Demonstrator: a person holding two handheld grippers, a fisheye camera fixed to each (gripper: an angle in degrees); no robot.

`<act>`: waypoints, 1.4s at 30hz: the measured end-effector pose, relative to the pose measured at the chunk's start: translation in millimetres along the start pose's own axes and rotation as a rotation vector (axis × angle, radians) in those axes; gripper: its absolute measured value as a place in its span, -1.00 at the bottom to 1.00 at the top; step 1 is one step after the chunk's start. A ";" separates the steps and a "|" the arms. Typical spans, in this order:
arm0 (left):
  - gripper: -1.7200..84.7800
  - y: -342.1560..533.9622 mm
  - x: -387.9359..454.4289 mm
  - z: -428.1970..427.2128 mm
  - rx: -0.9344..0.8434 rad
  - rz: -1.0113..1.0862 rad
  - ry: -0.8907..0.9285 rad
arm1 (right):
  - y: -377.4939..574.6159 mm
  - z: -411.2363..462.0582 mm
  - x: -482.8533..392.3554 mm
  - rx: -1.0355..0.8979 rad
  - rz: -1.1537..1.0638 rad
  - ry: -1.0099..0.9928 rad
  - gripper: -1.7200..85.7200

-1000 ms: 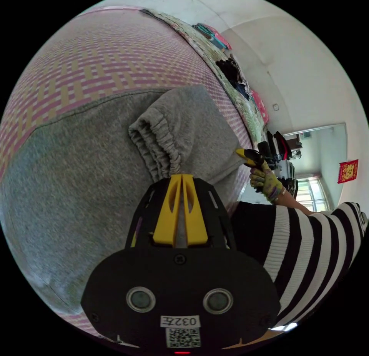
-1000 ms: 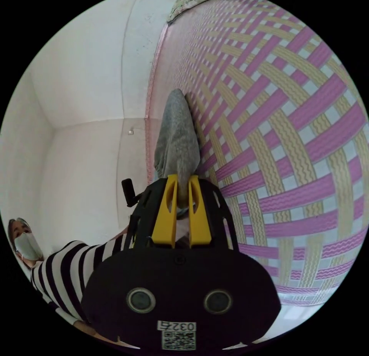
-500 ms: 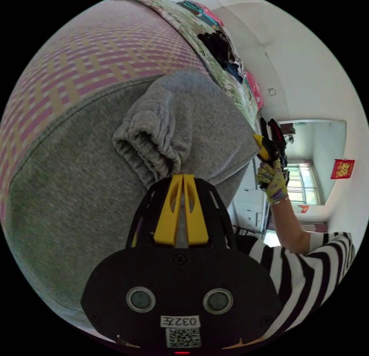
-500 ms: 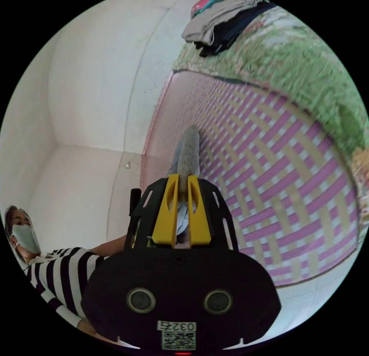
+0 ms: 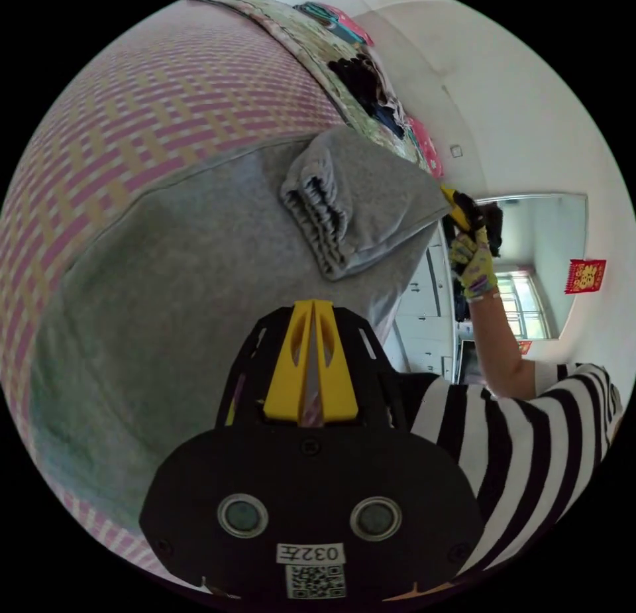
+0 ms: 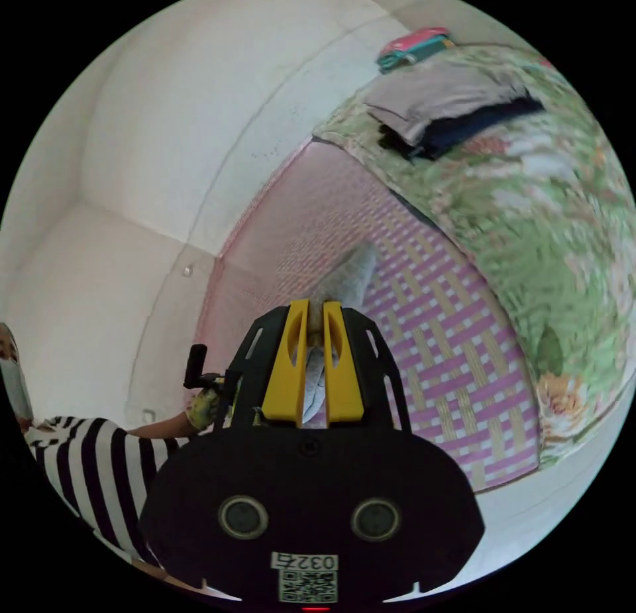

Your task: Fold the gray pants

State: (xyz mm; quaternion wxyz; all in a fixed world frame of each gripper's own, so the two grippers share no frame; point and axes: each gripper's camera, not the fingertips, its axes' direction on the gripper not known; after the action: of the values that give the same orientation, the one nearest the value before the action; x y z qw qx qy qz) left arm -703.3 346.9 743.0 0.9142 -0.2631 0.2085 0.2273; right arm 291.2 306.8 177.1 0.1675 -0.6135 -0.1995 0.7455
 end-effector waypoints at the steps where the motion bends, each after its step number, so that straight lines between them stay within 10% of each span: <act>1: -0.98 17.5 -2.9 -13.1 0.036 -0.015 -0.013 | -3.2 9.9 -21.4 -0.022 -0.076 0.023 -0.87; 14: -0.86 195.4 -38.9 -119.5 0.483 -0.304 -0.037 | 81.2 213.4 -267.9 -0.353 -0.784 -0.152 -0.87; 22: -0.80 227.2 -59.6 -105.5 0.467 -0.427 -0.006 | 188.4 385.5 -253.7 -0.859 -0.735 -0.240 -0.86; 42: -0.85 198.1 9.3 -116.5 0.589 -0.194 -0.079 | 239.7 469.9 -254.0 -1.176 -0.963 -0.292 -0.74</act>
State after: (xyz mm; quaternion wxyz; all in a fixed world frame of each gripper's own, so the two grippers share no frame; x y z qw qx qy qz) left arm -830.2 432.9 571.6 0.9759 0.0034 0.2035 0.0791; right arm -122.7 -69.2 350.6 0.0919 -0.3427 -0.8273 0.4356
